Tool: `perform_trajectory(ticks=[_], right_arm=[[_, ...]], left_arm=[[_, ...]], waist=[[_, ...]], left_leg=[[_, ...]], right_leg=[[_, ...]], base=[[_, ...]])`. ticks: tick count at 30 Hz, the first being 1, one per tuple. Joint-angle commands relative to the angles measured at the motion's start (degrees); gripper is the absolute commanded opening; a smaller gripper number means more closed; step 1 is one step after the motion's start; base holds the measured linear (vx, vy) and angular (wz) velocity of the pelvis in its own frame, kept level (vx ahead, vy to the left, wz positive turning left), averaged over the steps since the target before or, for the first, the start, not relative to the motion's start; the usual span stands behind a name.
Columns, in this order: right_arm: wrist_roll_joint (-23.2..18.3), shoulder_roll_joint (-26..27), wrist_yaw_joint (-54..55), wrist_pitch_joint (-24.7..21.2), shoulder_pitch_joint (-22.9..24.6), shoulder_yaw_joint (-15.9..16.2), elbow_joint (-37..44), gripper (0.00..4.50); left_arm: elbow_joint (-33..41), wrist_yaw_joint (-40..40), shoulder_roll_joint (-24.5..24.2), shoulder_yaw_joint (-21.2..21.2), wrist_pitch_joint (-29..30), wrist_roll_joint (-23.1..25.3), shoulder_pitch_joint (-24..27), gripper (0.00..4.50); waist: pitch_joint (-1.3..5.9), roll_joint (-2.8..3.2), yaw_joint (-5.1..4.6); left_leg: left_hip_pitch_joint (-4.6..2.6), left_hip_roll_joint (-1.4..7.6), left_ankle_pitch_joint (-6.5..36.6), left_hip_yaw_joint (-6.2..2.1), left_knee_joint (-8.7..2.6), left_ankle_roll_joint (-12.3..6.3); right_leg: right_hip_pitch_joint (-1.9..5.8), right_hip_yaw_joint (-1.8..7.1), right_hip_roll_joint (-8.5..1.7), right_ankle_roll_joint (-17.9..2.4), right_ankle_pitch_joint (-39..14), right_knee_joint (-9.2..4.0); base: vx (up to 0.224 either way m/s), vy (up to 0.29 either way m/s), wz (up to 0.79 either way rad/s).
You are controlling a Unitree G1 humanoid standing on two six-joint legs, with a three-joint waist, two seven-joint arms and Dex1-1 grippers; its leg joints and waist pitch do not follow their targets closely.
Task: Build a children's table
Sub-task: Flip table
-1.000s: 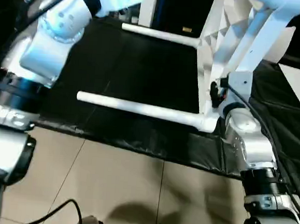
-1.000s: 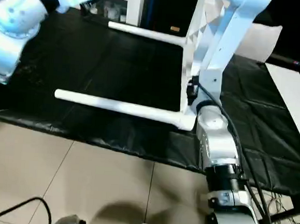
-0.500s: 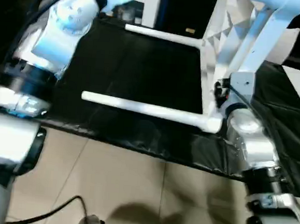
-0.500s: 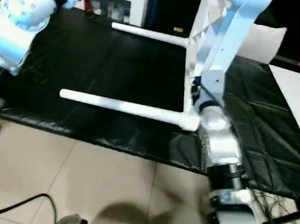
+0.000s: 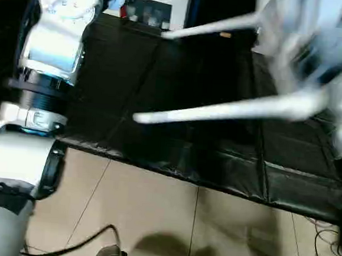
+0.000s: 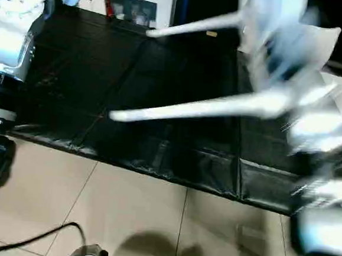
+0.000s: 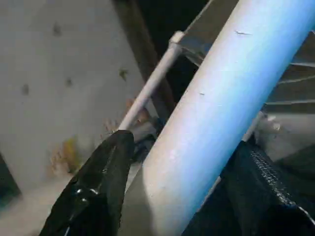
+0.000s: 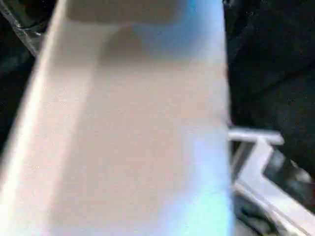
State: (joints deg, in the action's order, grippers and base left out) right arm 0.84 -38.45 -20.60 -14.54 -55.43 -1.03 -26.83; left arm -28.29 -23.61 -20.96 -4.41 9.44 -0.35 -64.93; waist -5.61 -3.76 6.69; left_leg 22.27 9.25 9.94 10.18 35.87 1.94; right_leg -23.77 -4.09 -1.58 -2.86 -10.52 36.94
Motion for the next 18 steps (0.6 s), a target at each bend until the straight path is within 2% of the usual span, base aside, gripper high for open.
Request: perform_trajectory(ticks=[1, 2, 3, 5, 6, 8, 9, 10, 11, 12, 13, 14, 15, 16, 17, 18], right_arm=[[-2.75, 1.23, -9.15, 3.61, -0.65, 3.29, 1.06, 2.69], [-3.53, 0.71, -11.2, 5.68, -1.68, 2.97, 0.03, 2.68], [-3.75, 0.52, -11.93, 6.6, -2.2, 2.73, -0.54, 2.86], [-4.58, -0.02, -14.46, 9.97, -3.97, 1.8, -2.47, 3.14], [-4.97, -0.1, -15.31, 11.18, -4.44, 1.39, -3.01, 3.18], [-5.65, -0.28, -15.08, 14.06, -5.92, -0.6, -4.9, 3.24], [-6.29, -0.29, -15.4, 15.72, -6.49, -1.82, -5.59, 3.51], [-6.39, -0.29, -15.44, 15.91, -6.54, -1.96, -5.64, 3.6], [-8.94, 0.03, -16.32, 17.8, -7.1, -4.57, -5.54, 3.63], [-9.95, 0.18, -16.77, 18.64, -7.32, -5.63, -5.56, 3.68], [-12.84, 1.0, -16.12, 19.52, -7.89, -8.81, -4.93, 3.79], [-18.12, 2.12, -17.11, 18.88, -8.2, -13.17, -2.78, 4.04], [-18.12, 2.12, -17.11, 18.88, -8.2, -13.17, -2.78, 4.04], [-21.8, 2.59, -18.93, 17.28, -7.73, -15.26, -0.57, 4.08], [-24.06, 2.81, -20.37, 16.13, -7.33, -16.35, 0.87, 4.14], [-28.19, 3.08, -22.65, 12.45, -4.48, -17.48, 5.75, 4.24]], left_arm=[[1.69, 1.75, 4.29, -3.38, 3.33, -8.28, -0.64, 2.64], [3.06, 1.71, 4.83, -3.55, 4.4, -8.65, 0.44, 2.64], [3.6, 1.71, 5.0, -3.58, 4.75, -8.73, 0.89, 2.64], [5.43, 1.71, 5.51, -3.75, 6.04, -8.97, 2.29, 2.64], [5.88, 1.69, 5.57, -3.84, 6.51, -9.02, 2.54, 2.64], [6.88, 1.53, 5.54, -4.26, 8.08, -9.09, 2.86, 2.64], [7.66, 1.62, 5.46, -4.49, 9.04, -8.99, 3.11, 2.64], [7.73, 1.64, 5.44, -4.5, 9.12, -8.97, 3.14, 2.64], [7.99, 1.65, 5.22, -4.65, 9.47, -8.81, 3.31, 2.64], [8.14, 1.67, 5.14, -4.71, 9.65, -8.74, 3.4, 2.64], [7.94, 1.8, 4.84, -4.91, 9.6, -8.53, 3.5, 2.64], [7.98, 1.08, 4.24, -4.81, 9.12, -8.17, 3.95, 2.63], [7.98, 1.08, 4.24, -4.81, 9.12, -8.17, 3.95, 2.63], [8.29, 0.58, 3.94, -4.82, 8.94, -8.0, 4.37, 2.63], [8.56, 0.24, 3.78, -4.83, 8.87, -7.9, 4.66, 2.62], [8.8, -0.6, 3.2, -4.78, 8.41, -7.64, 5.22, 2.6]], waist=[[5.12, -0.73, -0.18], [4.89, -0.78, -0.27], [4.85, -0.85, -0.33], [4.96, -0.73, -0.37], [4.81, -0.55, -0.51], [4.8, -0.47, -0.49], [4.83, -0.49, -0.61], [4.89, -0.46, -0.45], [4.79, -0.33, -0.49], [4.82, -0.36, -0.49], [4.93, -0.07, -0.38], [5.0, 0.0, -0.23], [5.02, -0.03, -0.17], [5.13, 0.04, -0.03], [5.27, 0.04, 0.09], [5.16, 0.24, 0.14]], left_leg=[[-1.32, 3.43, 8.34, -1.17, -2.89, -1.62], [-1.21, 3.47, 9.28, -1.22, -2.93, -2.02], [-1.16, 3.49, 9.58, -1.3, -2.94, -1.99], [-1.31, 3.51, 9.75, -1.33, -2.94, -1.92], [-1.37, 3.69, 10.7, -1.46, -2.94, -1.91], [-1.22, 3.54, 11.02, -1.51, -2.89, -1.99], [-1.28, 3.65, 11.22, -1.56, -2.92, -1.9], [-1.3, 3.65, 11.08, -1.5, -2.79, -2.08], [-1.23, 3.63, 11.35, -1.52, -2.85, -2.4], [-1.28, 3.66, 11.55, -1.48, -2.87, -2.59], [-1.23, 3.7, 11.32, -1.49, -2.89, -2.81], [-1.16, 3.73, 10.7, -1.56, -2.95, -2.93], [-1.1, 3.74, 10.47, -1.52, -3.01, -3.27], [-1.1, 3.89, 9.73, -1.6, -3.01, -3.41], [-0.85, 4.02, 7.88, -1.65, -3.04, -4.24], [-0.74, 3.9, 7.42, -1.62, -3.06, -4.69]], right_leg=[[3.29, 3.51, -6.67, -6.23, -18.15, -5.53], [3.21, 3.38, -6.74, -6.09, -19.13, -5.69], [3.27, 3.35, -6.88, -5.99, -19.91, -5.83], [3.11, 3.28, -6.78, -5.94, -20.85, -6.02], [2.93, 3.23, -6.85, -6.35, -20.97, -6.0], [2.97, 3.15, -6.85, -5.83, -21.82, -6.03], [2.89, 3.13, -6.89, -6.03, -21.85, -5.98], [2.86, 3.22, -6.87, -6.17, -21.12, -5.98], [2.76, 3.16, -6.76, -6.41, -20.77, -5.97], [2.79, 3.16, -6.76, -6.46, -20.59, -5.99], [2.83, 3.25, -6.81, -6.77, -19.34, -5.96], [2.88, 3.24, -6.8, -7.24, -17.76, -5.69], [2.98, 3.27, -6.69, -7.33, -16.76, -5.68], [3.02, 3.3, -6.71, -7.64, -15.29, -5.43], [3.33, 3.23, -6.65, -8.7, -11.22, -4.92], [3.37, 3.24, -6.58, -8.78, -10.61, -5.01]], base=[[0.0, 0.0, 0.0], [0.0, 0.0, 0.0], [0.0, 0.0, 0.0], [0.0, 0.0, 0.0], [0.0, 0.0, 0.0], [0.0, 0.0, 0.0], [0.0, 0.0, 0.0], [0.0, 0.0, 0.0], [0.0, 0.0, 0.0], [0.0, 0.0, 0.0], [0.0, 0.0, 0.0], [0.0, 0.0, 0.0], [0.0, 0.0, 0.0], [0.0, 0.0, 0.0], [0.0, 0.0, 0.0], [0.0, 0.0, 0.0]])
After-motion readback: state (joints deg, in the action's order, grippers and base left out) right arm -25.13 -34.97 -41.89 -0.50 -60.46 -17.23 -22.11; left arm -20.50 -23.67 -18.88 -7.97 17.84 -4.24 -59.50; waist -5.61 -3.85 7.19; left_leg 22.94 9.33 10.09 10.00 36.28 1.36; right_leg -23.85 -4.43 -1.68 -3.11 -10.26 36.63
